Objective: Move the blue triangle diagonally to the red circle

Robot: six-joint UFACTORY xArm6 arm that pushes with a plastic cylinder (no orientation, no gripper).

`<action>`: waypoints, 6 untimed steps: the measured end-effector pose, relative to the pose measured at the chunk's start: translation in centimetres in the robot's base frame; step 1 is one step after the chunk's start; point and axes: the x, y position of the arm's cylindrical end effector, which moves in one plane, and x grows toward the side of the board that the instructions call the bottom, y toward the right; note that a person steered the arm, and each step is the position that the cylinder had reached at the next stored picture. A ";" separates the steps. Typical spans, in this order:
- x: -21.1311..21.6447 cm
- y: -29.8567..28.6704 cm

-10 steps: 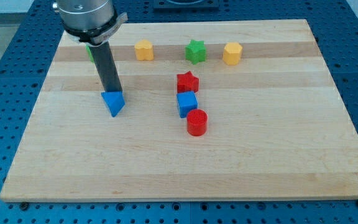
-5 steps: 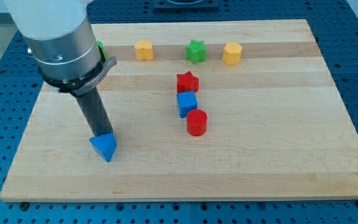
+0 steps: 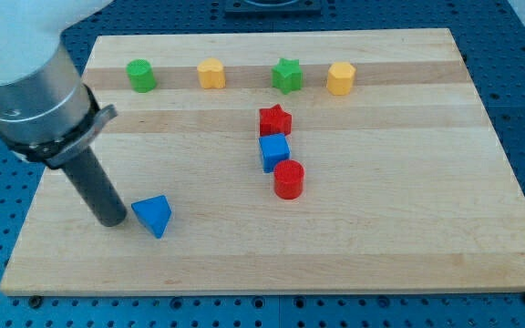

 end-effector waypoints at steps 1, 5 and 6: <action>0.0 2.6; 0.5 3.2; 0.5 4.9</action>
